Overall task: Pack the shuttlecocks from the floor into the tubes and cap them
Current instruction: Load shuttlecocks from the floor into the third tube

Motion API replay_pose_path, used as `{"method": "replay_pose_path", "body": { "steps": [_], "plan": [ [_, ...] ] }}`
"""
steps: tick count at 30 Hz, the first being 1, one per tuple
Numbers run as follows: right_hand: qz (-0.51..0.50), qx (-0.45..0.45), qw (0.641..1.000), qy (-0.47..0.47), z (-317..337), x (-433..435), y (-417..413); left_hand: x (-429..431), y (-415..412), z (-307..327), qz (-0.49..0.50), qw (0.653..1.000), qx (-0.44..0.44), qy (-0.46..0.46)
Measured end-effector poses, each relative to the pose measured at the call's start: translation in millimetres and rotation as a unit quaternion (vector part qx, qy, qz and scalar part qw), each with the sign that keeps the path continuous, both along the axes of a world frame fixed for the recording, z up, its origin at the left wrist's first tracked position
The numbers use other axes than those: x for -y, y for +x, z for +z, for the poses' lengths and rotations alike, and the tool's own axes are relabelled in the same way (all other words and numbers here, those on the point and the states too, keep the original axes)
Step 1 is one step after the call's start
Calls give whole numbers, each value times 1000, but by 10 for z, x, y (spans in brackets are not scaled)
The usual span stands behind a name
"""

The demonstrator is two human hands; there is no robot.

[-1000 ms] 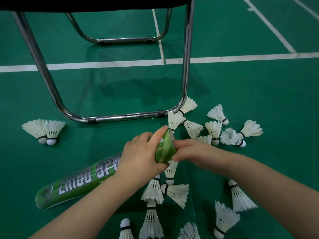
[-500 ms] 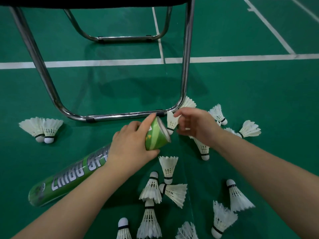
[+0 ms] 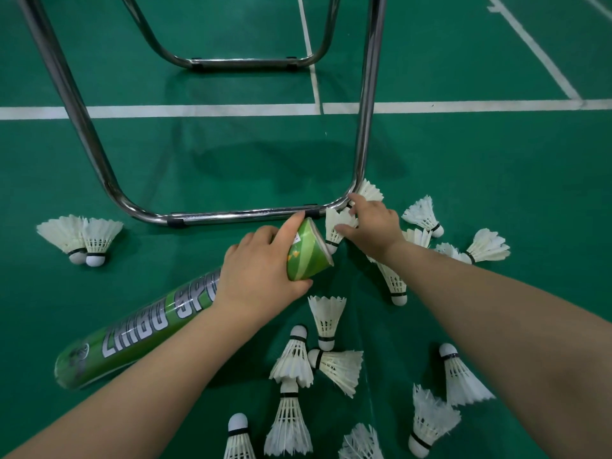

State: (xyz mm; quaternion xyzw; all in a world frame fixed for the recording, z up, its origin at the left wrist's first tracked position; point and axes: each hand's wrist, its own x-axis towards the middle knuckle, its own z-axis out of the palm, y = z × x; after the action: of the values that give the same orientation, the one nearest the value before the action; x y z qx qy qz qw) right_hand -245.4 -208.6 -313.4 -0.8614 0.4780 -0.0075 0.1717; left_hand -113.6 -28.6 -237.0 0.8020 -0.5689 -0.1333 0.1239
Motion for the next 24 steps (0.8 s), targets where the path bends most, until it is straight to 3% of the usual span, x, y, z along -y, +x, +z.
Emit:
{"method": "replay_pose_path", "body": {
  "steps": [3, 6, 10, 12, 17, 21, 24],
  "plan": [
    [21, -23, 999, -20, -15, -12, 20, -3, 4, 4, 4, 1000, 4, -9],
    [-43, 97, 992, 69, 183, -37, -8, -2, 10, 19, 7, 1000, 2, -14],
    [-141, 312, 924, 172, 711, -289, -168, -20, 19, 43, 8, 1000, 3, -18],
    [-145, 365, 898, 197, 959, -531, -269, -27, -3, 43, 8, 1000, 1, -17],
    [-57, 286, 929, 229, 1161, -998, -254, -12, -140, 62, -3, 1000, -8, -18],
    [-63, 309, 876, 364, 1321, -924, -240, -35, -192, 132, -2, 1000, -17, -22],
    [38, 251, 855, 452, 1374, -883, -289, -61, -209, 196, 3, 999, -20, -40]
  ]
}}
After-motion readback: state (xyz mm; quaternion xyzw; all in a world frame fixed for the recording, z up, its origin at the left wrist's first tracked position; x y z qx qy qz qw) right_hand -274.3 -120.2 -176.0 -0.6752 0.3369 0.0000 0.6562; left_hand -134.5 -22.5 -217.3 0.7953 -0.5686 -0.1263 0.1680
